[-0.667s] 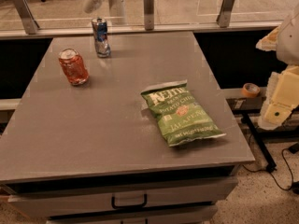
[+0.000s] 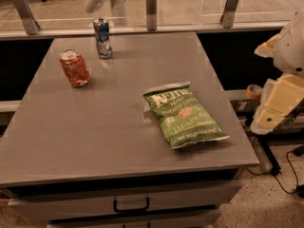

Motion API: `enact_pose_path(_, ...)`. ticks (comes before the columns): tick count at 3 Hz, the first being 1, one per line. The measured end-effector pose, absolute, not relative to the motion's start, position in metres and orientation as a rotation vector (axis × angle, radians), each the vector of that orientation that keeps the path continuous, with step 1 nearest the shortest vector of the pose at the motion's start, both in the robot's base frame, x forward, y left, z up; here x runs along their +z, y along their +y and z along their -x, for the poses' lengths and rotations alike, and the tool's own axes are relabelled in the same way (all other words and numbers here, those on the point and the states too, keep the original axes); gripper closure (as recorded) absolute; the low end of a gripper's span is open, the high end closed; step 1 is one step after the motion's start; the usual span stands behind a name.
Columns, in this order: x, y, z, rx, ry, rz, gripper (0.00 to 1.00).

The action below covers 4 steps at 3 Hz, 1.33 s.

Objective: Move green jalapeno chip bag near coke can

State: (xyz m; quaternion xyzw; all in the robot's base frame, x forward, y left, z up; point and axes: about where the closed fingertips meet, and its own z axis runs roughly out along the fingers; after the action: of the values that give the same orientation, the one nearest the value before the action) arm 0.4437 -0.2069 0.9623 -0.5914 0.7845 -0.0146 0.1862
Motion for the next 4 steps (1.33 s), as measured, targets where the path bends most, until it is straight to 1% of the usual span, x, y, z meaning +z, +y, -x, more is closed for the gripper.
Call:
enact_pose_path(2,0.887,-0.149,-0.466,0.223,2.12,1.625,0.0)
enact_pose_path(3,0.849,-0.13,-0.471,0.33,2.122,1.623,0.0)
enact_pose_path(4,0.827,-0.119,-0.471,0.393,2.117,1.633,0.18)
